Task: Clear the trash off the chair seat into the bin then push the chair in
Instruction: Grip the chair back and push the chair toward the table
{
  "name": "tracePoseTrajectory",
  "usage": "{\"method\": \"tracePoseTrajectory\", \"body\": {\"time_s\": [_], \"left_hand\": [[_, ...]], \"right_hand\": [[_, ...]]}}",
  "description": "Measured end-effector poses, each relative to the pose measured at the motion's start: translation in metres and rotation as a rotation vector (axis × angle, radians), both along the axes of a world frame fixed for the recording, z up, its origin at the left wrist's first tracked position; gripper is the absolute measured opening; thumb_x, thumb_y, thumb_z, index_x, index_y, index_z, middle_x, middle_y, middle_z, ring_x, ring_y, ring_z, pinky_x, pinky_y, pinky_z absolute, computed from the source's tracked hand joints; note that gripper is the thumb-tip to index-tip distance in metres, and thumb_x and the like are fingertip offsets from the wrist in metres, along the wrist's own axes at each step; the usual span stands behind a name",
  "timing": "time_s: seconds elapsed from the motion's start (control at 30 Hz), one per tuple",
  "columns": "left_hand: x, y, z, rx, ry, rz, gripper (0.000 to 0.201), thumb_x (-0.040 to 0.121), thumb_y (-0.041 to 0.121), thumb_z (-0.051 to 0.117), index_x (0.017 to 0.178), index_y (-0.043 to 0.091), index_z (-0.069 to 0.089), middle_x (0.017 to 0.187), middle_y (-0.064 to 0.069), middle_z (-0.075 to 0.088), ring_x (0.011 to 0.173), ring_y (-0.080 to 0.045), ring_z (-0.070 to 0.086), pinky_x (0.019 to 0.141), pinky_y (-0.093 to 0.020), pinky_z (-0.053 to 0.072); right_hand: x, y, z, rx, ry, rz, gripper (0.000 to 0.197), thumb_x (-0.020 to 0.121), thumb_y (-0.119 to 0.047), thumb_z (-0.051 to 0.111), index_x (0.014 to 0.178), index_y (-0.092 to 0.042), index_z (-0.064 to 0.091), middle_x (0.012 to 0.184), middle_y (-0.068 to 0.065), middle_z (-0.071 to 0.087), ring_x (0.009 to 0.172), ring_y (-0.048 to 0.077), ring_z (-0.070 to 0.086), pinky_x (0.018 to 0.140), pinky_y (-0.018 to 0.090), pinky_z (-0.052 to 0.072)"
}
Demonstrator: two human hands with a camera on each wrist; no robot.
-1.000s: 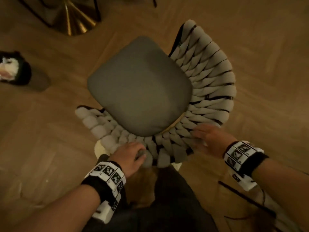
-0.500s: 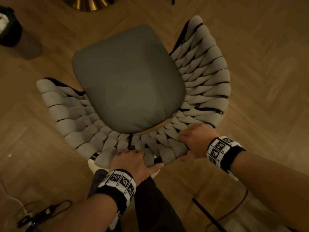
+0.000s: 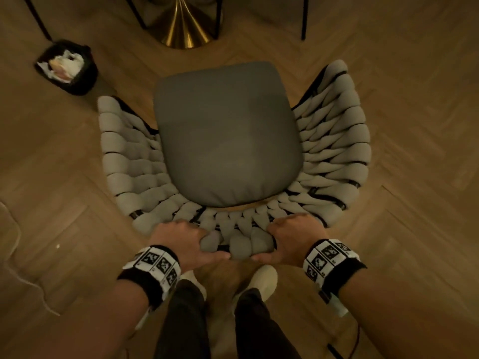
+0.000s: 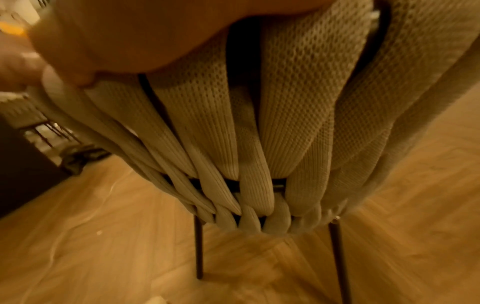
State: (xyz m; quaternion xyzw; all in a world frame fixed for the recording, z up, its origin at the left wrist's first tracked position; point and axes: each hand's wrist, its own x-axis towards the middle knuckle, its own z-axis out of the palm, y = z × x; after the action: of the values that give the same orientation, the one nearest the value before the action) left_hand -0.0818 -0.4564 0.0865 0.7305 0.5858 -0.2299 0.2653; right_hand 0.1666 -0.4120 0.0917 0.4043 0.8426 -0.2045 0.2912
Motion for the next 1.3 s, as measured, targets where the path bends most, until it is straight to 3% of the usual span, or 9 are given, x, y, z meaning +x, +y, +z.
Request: {"method": "tracePoseTrajectory", "body": {"time_s": [0.13,0.3,0.47,0.6,0.7,0.77,0.93,1.1,1.3], "left_hand": [[-0.053,0.023,0.004,0.06,0.042,-0.037,0.096,0.049,0.1,0.014,0.104,0.039,0.063,0.099,0.011,0.069,0.089,-0.014,0.063,0.07,-0.03,0.049],[-0.099,0.046,-0.001,0.08,0.045,-0.073,0.102,0.045,0.101,0.006,0.1,0.037,0.065,0.097,0.008,0.069,0.086,-0.015,0.062,0.07,-0.032,0.051],[-0.147,0.09,-0.007,0.091,0.047,-0.088,0.104,0.046,0.101,0.003,0.092,0.034,0.067,0.084,0.005,0.069,0.075,-0.016,0.061,0.066,-0.034,0.052],[-0.179,0.126,-0.004,0.119,0.058,-0.103,0.104,0.046,0.101,0.003,0.093,0.034,0.067,0.083,0.007,0.069,0.074,-0.015,0.061,0.061,-0.03,0.047],[-0.197,0.152,-0.001,0.124,0.055,-0.091,0.105,0.045,0.1,0.002,0.099,0.036,0.066,0.086,0.008,0.069,0.076,-0.014,0.06,0.062,-0.029,0.047],[-0.207,0.173,0.0,0.111,0.057,-0.1,0.106,0.045,0.099,0.002,0.104,0.037,0.065,0.088,0.008,0.069,0.078,-0.014,0.061,0.063,-0.029,0.047],[-0.231,0.229,0.001,0.104,0.053,-0.112,0.103,0.047,0.099,0.003,0.094,0.033,0.066,0.084,0.006,0.068,0.075,-0.016,0.06,0.063,-0.031,0.049],[-0.254,0.292,0.01,0.033,0.06,-0.118,0.084,0.059,0.094,0.017,0.101,0.036,0.061,0.099,0.004,0.067,0.088,-0.018,0.061,0.068,-0.032,0.047],[-0.296,0.356,0.008,0.05,0.038,-0.058,0.099,0.05,0.098,0.006,0.11,0.039,0.058,0.104,0.007,0.068,0.093,-0.017,0.062,0.08,-0.036,0.053]], "right_hand": [[-0.021,0.019,0.003,0.075,0.015,-0.051,0.085,0.057,-0.096,0.019,0.083,-0.026,0.06,0.078,-0.005,0.065,0.068,0.018,0.058,0.061,0.031,0.047],[-0.061,0.037,-0.003,0.066,-0.038,-0.029,0.097,0.049,-0.101,0.011,0.077,-0.026,0.065,0.069,-0.005,0.066,0.06,0.016,0.059,0.058,0.029,0.05],[-0.108,0.078,0.012,0.122,-0.052,-0.045,0.085,0.056,-0.097,0.02,0.071,-0.024,0.06,0.06,-0.006,0.053,0.055,0.015,0.05,0.048,0.026,0.033],[-0.141,0.115,0.015,0.167,-0.013,-0.029,0.073,0.06,-0.095,0.024,0.072,-0.029,0.054,0.065,-0.009,0.052,0.06,0.015,0.048,0.054,0.027,0.033],[-0.161,0.144,0.015,0.176,-0.024,-0.032,0.076,0.058,-0.095,0.022,0.068,-0.026,0.052,0.063,-0.008,0.052,0.057,0.014,0.048,0.05,0.025,0.03],[-0.172,0.164,0.014,0.16,-0.036,-0.036,0.082,0.054,-0.097,0.02,0.066,-0.025,0.057,0.061,-0.008,0.057,0.053,0.012,0.05,0.05,0.025,0.035],[-0.195,0.217,0.011,0.112,-0.03,-0.055,0.096,0.042,-0.101,0.005,0.068,-0.027,0.061,0.064,-0.007,0.063,0.056,0.014,0.057,0.053,0.025,0.042],[-0.22,0.286,0.012,0.068,-0.022,-0.063,0.088,0.047,-0.1,0.017,0.072,-0.029,0.063,0.069,-0.007,0.065,0.061,0.014,0.059,0.057,0.027,0.046],[-0.262,0.362,0.017,0.029,-0.02,-0.048,0.084,0.05,-0.098,0.023,0.075,-0.027,0.058,0.072,-0.006,0.061,0.064,0.015,0.056,0.062,0.03,0.051]]}}
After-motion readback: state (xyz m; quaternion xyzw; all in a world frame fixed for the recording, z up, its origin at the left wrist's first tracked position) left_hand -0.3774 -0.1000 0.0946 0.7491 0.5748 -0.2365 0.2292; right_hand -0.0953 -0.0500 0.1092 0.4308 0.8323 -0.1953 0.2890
